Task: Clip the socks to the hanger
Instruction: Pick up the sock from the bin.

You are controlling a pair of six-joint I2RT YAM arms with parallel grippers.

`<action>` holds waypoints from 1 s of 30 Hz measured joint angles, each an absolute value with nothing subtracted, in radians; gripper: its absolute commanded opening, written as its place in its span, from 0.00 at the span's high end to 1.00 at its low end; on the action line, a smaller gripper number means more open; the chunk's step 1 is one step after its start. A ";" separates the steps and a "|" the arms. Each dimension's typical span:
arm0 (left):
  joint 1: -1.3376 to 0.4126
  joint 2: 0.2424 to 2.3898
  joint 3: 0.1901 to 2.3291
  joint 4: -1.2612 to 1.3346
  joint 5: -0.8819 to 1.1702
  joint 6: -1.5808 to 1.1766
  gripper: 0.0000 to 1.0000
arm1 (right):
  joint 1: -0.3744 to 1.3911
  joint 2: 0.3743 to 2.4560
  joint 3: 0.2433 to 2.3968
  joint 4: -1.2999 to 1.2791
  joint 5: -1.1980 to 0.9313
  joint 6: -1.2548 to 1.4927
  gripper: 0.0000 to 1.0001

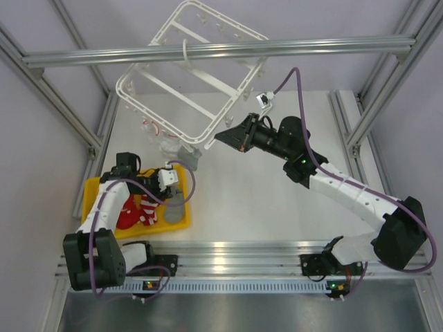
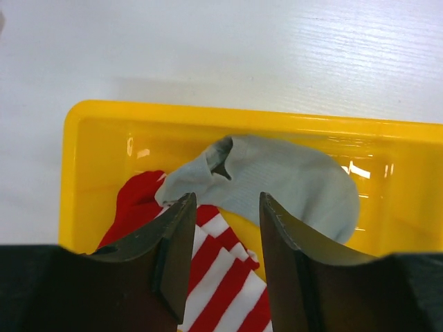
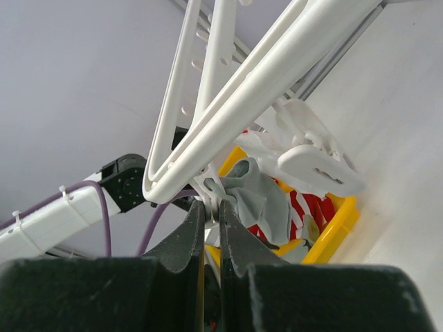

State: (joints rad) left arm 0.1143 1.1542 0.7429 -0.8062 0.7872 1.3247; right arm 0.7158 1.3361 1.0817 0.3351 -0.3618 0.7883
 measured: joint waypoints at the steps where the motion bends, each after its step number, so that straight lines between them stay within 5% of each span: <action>1: 0.114 1.168 0.738 -0.792 0.796 1.341 0.52 | 0.715 1.336 1.082 0.336 -0.363 0.788 1.00; 11: 0.117 1.303 0.738 -0.707 0.818 1.541 0.41 | 0.710 1.340 1.083 0.337 -0.365 0.789 1.00; 12: 0.117 1.323 0.738 -0.704 0.818 1.570 0.34 | 0.710 1.342 1.084 0.337 -0.366 0.789 1.00; 18: 0.118 1.399 0.738 -0.706 0.810 1.697 0.35 | 0.707 1.363 1.096 0.337 -0.370 0.789 1.00; 23: 0.119 1.417 0.738 -0.723 0.804 1.787 0.55 | 0.704 1.366 1.096 0.336 -0.371 0.789 1.00; 30: 0.120 1.292 0.739 -0.808 0.811 1.847 1.00 | 0.704 1.367 1.096 0.336 -0.371 0.788 1.00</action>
